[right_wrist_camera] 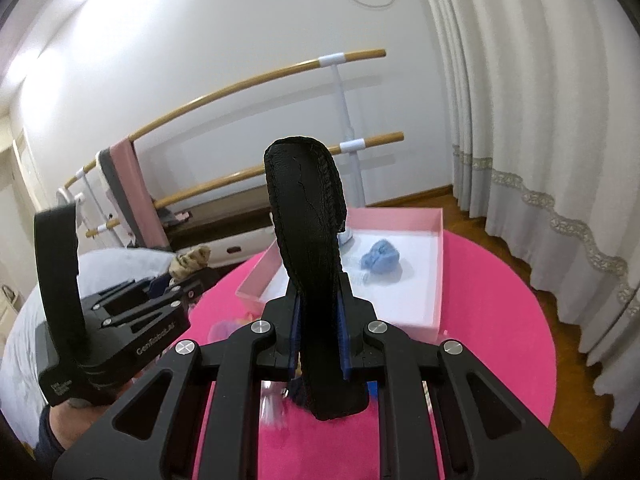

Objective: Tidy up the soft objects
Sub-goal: 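Carry the scrunchie and headband over the pink box and release both inside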

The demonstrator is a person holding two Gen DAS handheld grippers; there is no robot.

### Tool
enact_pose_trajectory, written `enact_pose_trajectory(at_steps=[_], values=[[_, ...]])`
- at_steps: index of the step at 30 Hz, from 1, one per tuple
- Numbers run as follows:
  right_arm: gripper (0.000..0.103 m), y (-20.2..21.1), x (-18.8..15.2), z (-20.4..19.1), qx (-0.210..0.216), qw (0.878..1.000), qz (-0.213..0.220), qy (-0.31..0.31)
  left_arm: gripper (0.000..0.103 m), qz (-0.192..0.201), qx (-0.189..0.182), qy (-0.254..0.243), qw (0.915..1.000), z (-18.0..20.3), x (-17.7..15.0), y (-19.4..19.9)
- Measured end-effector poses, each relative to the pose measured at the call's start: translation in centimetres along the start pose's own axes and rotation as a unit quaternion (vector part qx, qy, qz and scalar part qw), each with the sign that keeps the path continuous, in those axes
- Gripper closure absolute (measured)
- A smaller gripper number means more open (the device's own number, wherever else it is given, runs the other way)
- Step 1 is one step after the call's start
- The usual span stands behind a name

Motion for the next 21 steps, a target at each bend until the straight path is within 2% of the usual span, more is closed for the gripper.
enact_pose_trajectory(at_steps=[9, 13, 21], values=[[0.089, -4.8, 4.6, 3.4, -0.006, 0.999, -0.009, -0.043, 0.084, 0.005, -0.006, 0.002, 1.0000, -1.1, 4.9, -6.0], [0.089, -7.4, 5.8, 4.1, -0.013, 0.999, -0.021, -0.047, 0.084, -0.014, -0.010, 0.002, 0.9999, -1.4, 6.4, -10.4], [0.089, -12.4, 6.0, 5.9, -0.019, 0.996, -0.055, -0.067, 0.084, -0.070, -0.022, 0.006, 0.9973, -2.1, 8.7, -20.0]])
Point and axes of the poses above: each gripper's, at about its wrist camera, not at the fingertips, and y roughly against the way its jaws point, z to its right, x to its top, the point moved 8 cm from there along -y, roughly the way its jaws point, and after that the axes turned 13 degrees about -x, right-handed, at the moved point
